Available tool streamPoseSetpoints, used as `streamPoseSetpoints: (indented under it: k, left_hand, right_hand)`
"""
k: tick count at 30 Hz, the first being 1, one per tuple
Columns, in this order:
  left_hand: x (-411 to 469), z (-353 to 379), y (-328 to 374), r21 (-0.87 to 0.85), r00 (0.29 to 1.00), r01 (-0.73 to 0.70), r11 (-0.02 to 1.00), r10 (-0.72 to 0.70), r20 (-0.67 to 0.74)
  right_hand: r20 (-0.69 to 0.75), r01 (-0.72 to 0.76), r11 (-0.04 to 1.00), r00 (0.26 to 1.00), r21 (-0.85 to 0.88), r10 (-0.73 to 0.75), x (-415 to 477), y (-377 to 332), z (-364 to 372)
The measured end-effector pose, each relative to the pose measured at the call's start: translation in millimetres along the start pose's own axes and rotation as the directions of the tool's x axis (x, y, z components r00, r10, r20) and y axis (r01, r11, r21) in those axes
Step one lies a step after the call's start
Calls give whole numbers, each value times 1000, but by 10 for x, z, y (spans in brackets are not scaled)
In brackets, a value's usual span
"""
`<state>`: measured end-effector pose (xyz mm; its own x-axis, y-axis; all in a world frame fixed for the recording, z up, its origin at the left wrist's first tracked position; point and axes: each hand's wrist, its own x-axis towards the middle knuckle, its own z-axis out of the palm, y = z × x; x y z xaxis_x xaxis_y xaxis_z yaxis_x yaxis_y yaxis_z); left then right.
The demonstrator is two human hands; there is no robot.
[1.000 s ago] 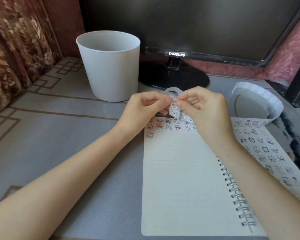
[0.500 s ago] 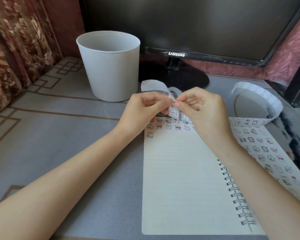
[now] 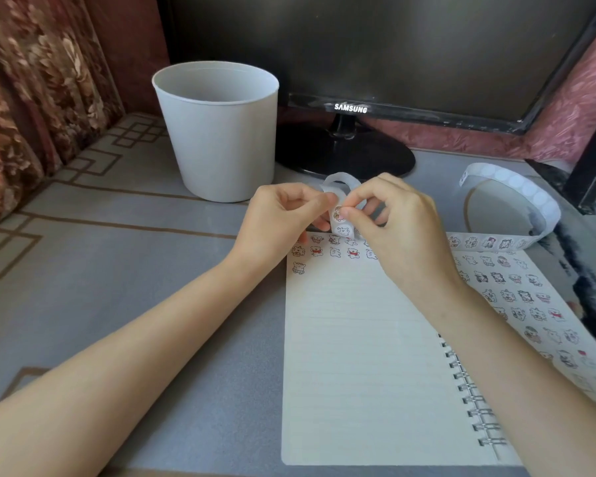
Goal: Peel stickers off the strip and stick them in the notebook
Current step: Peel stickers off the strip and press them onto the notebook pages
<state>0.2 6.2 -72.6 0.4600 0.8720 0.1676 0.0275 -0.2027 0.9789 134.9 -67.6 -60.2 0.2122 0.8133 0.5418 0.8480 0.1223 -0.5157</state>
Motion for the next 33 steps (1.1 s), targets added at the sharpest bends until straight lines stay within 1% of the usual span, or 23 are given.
streamPoseSetpoints:
  k: [3, 5, 6, 7, 8, 9, 10, 11, 12, 14, 16, 17, 19, 25, 33]
  left_hand:
    - [3, 0, -15, -1, 1000, 21, 1000, -21, -15]
    - [8, -2, -16, -39, 999, 45, 998, -45, -12]
    - [12, -7, -13, -65, 998, 56, 996, -57, -12]
    - [15, -11, -10, -86, 998, 65, 994, -66, -11]
    - [17, -13, -7, -101, 998, 68, 993, -69, -8]
    - [16, -14, -8, -107, 998, 66, 992, -68, -7]
    - [17, -17, -15, -109, 998, 61, 992, -63, -8]
    - [16, -20, -23, -109, 998, 56, 992, -58, -12]
    - [17, -23, -35, -109, 998, 55, 993, -57, -15]
    - [32, -28, -65, -101, 998, 61, 993, -63, -12]
    - [48, -31, -91, -84, 998, 67, 994, -69, -10]
    - [52, -33, -99, -73, 997, 70, 995, -71, -12]
    - [57, -32, -107, -67, 997, 75, 995, -76, -13]
    - [67, -36, -106, -93, 996, 92, 991, -94, -10]
    - [60, -30, -96, -79, 996, 85, 993, -85, -9]
  right_hand:
    - [-2, 89, 990, 996, -108, -90, -3, -4, -7]
    - [22, 148, 976, 989, -161, -146, 1, -25, -17]
    - [35, 163, 976, 987, -148, -159, -1, -51, -23]
    - [43, 149, 984, 988, -95, -146, -5, -85, -31]
    - [55, 92, 996, 994, -6, -92, -6, -133, -52]
    - [84, -1, 995, 996, 104, -8, -4, -177, -82]
    - [139, -107, 972, 987, 211, 79, 1, -208, -114]
    - [218, -212, 932, 964, 295, 150, 4, -238, -148]
    - [312, -309, 890, 928, 336, 204, 1, -247, -176]
    - [477, -473, 828, 827, 302, 299, -18, -240, -199]
    - [543, -559, 798, 752, 225, 374, -48, -221, -174]
    - [549, -585, 786, 732, 200, 404, -64, -211, -155]
    - [540, -607, 774, 720, 183, 436, -87, -203, -121]
    - [490, -597, 778, 747, 196, 449, -122, -204, -56]
    - [460, -582, 790, 765, 194, 451, -136, -239, -25]
